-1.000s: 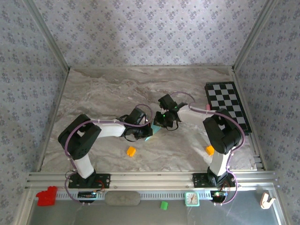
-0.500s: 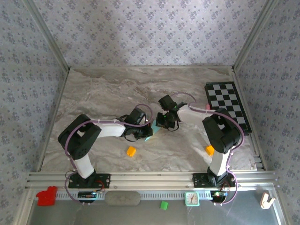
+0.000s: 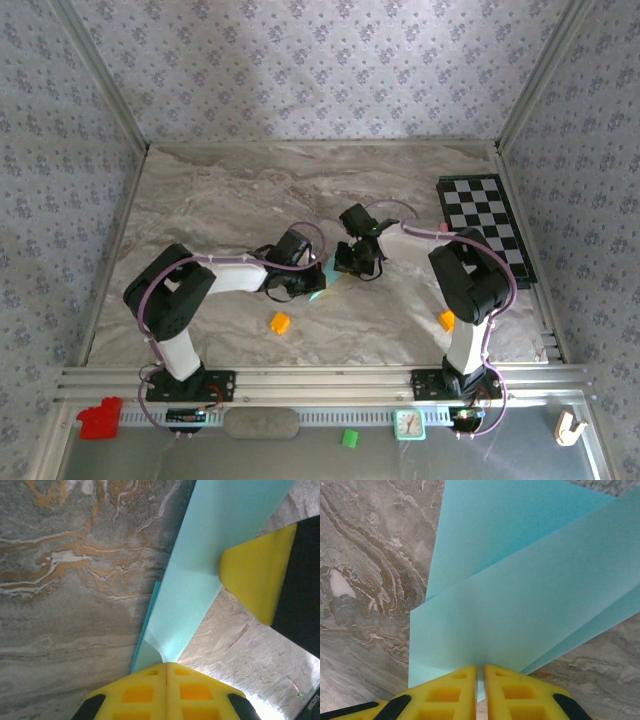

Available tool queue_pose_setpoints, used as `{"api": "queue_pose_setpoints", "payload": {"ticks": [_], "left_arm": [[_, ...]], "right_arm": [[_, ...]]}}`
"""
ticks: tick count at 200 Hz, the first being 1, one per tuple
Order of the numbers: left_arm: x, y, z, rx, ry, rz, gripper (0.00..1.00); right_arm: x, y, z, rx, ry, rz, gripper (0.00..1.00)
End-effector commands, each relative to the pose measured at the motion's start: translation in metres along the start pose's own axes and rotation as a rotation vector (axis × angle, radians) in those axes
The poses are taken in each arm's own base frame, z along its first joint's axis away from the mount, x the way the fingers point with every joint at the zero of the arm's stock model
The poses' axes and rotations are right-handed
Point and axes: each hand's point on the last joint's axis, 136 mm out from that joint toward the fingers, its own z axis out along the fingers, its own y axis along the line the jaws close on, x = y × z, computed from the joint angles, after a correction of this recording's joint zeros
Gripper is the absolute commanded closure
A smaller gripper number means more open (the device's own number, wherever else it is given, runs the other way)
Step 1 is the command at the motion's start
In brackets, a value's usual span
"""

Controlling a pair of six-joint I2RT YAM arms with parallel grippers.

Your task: Fold a paper plane with a square sheet of paper (pick it up from the middle)

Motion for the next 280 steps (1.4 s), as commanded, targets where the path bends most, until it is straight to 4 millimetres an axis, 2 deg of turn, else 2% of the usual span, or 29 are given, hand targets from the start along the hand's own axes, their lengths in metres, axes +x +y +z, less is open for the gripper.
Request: {"api": "queue_pose_setpoints", "payload": {"ticks": [1,29,89,118,144,159,178,233,280], "left_arm": [[-0.011,-0.027,-0.013,0.078,-0.02,0.03,0.93],[-0.019,-0.033,-0.009,0.091,-0.027,0.03,0.9],[-0.018,-0.012,0.011,0.002,0.017,-0.017,0.93],[-0.009,-0.001,0.017,-0.031,0.052,-0.032,0.96],[-0.001,0.005,0.02,-0.058,0.08,-0.04,0.98],[0.002,0.009,0.02,-0.073,0.092,-0.044,0.99],[0.005,0.011,0.021,-0.078,0.097,-0.046,0.99],[0.006,0.014,0.022,-0.091,0.102,-0.056,0.99],[0.007,0.016,0.022,-0.094,0.103,-0.068,1.0]], "right_arm": [[0.012,-0.029,0.01,0.08,0.045,0.032,0.87],[0.014,-0.032,0.011,0.076,0.053,0.027,0.87],[0.01,-0.023,0.008,0.026,0.047,0.01,0.87],[0.001,-0.008,-0.003,-0.034,0.017,-0.012,0.87],[-0.013,0.014,-0.023,-0.098,-0.049,-0.053,0.87],[-0.02,0.019,-0.03,-0.093,-0.083,-0.077,0.86],[-0.026,0.017,-0.028,-0.061,-0.098,-0.084,0.86],[-0.036,-0.011,-0.019,0.055,-0.115,-0.049,0.87],[-0.031,-0.032,-0.008,0.099,-0.098,-0.011,0.87]]}}
